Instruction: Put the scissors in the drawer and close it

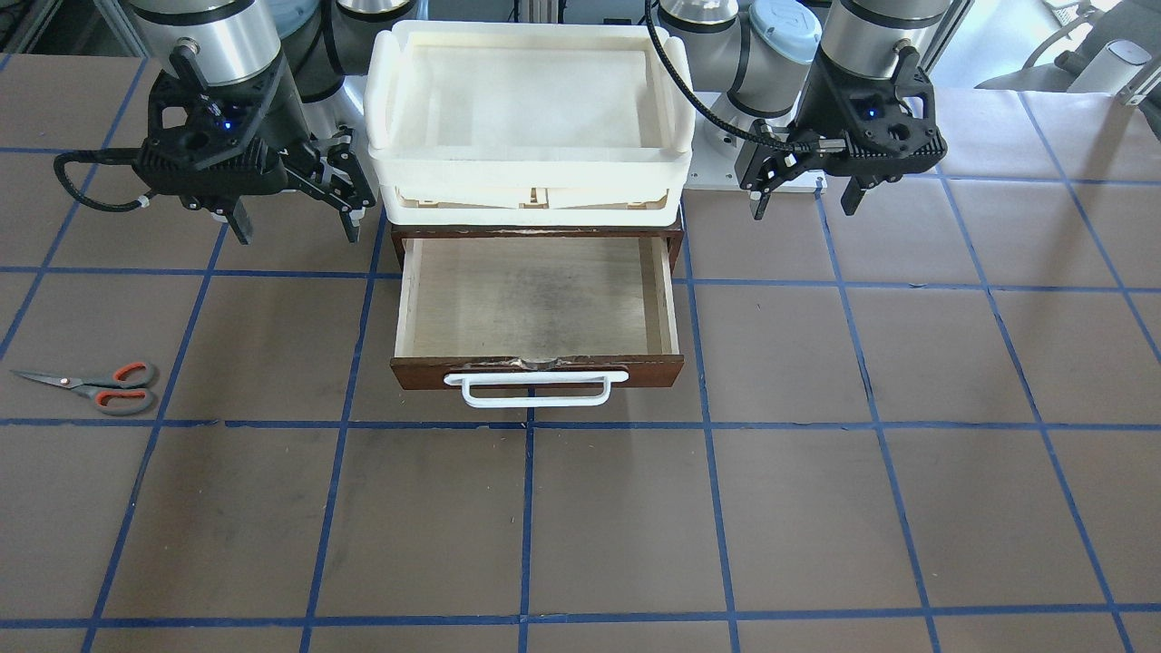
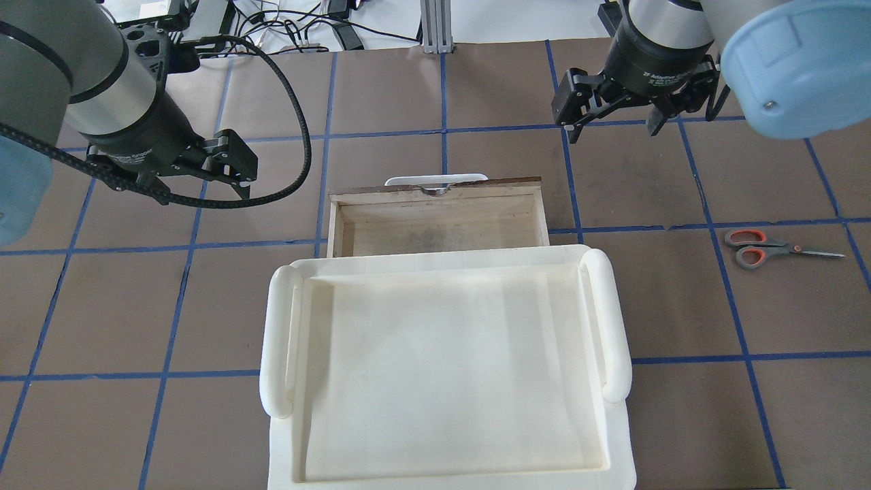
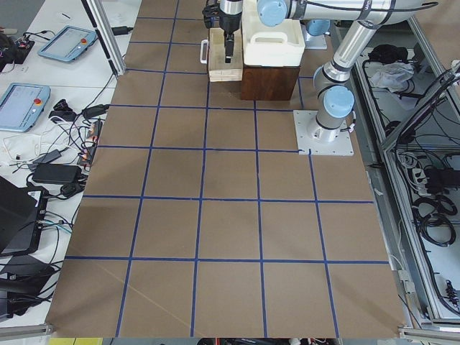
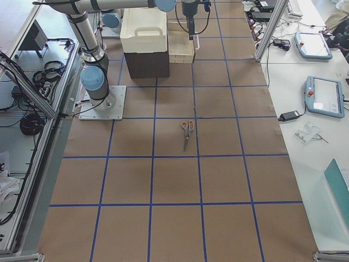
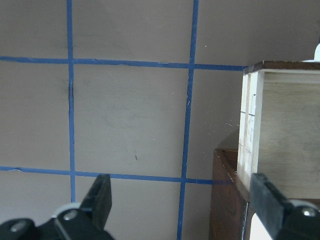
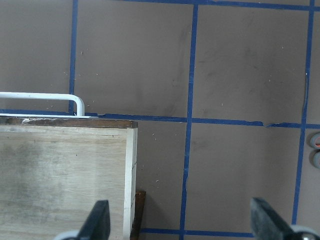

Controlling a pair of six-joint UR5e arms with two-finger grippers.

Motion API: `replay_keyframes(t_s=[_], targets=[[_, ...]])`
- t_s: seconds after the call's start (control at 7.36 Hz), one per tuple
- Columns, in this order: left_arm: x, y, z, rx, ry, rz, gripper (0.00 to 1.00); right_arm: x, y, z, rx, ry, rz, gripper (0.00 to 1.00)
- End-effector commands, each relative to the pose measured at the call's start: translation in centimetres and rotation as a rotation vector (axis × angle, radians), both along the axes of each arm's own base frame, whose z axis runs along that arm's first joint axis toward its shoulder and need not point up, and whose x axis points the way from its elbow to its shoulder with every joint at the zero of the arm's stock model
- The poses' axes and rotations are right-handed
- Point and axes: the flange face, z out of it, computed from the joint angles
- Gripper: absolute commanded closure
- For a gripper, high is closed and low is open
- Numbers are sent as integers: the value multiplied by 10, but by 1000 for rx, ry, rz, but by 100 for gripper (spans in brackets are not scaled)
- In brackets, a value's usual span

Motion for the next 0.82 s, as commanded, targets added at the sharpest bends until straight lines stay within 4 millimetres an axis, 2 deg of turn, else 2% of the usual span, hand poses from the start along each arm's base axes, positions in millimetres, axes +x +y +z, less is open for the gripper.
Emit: replay_keyframes(t_s=[0.0, 0.14, 0.27, 0.41, 0.68], targets=[[0, 0, -1, 2, 0, -1, 0, -8, -12, -19, 42, 17, 101, 0], [0, 0, -1, 3, 0, -1, 0, -21, -13, -30, 69, 33, 144, 0], [-1, 0, -1, 3, 0, -2, 0, -39, -13, -50, 110, 48, 256, 0], [0, 0, -1, 3, -1, 0, 0, -69, -12, -71, 148, 43, 312, 0], [0, 0, -1, 5, -1, 0, 0, -151, -15, -100, 200, 11, 474, 0]])
